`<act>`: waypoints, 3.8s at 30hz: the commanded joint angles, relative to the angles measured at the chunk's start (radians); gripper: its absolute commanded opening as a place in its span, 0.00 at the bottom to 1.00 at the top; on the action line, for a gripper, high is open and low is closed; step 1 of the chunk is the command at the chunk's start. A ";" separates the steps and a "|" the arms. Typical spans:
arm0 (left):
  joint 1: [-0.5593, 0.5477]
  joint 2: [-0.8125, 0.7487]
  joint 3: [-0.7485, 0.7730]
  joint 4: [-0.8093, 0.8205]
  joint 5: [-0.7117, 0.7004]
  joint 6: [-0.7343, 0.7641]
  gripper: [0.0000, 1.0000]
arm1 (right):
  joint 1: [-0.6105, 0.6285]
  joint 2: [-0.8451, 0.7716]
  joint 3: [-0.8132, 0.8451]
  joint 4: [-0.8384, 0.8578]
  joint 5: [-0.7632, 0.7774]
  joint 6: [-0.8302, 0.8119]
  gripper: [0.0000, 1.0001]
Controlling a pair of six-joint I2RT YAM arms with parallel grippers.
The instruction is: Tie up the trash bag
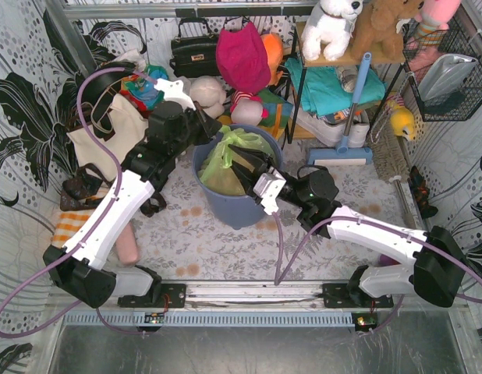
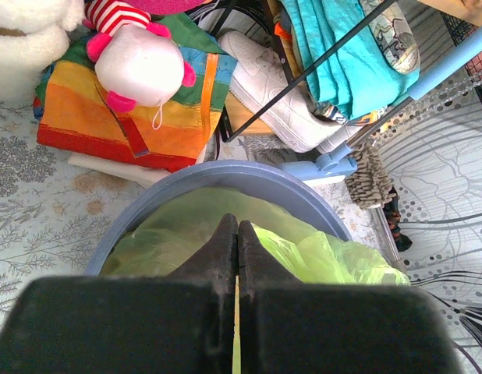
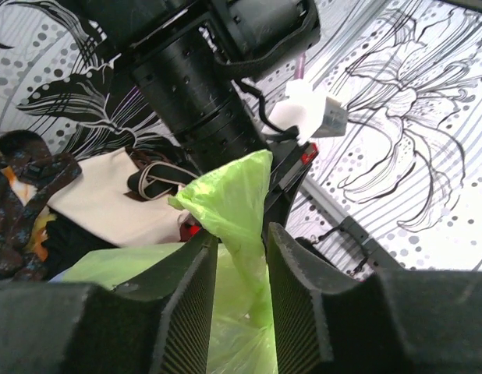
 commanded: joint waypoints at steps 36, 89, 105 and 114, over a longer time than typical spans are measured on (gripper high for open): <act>0.005 -0.242 -0.155 0.396 0.293 0.052 0.54 | 0.001 -0.024 -0.027 0.032 -0.009 0.161 0.00; 0.006 -0.001 -0.078 0.421 0.157 0.068 0.00 | 0.002 -0.230 -0.009 -0.388 -0.173 0.355 0.00; 0.006 -0.012 -0.063 0.423 0.168 0.121 0.44 | 0.007 -0.317 -0.132 -0.376 -0.177 0.439 0.00; 0.007 -0.055 -0.068 0.388 0.135 0.158 0.34 | 0.005 -0.338 -0.124 -0.376 -0.124 0.402 0.00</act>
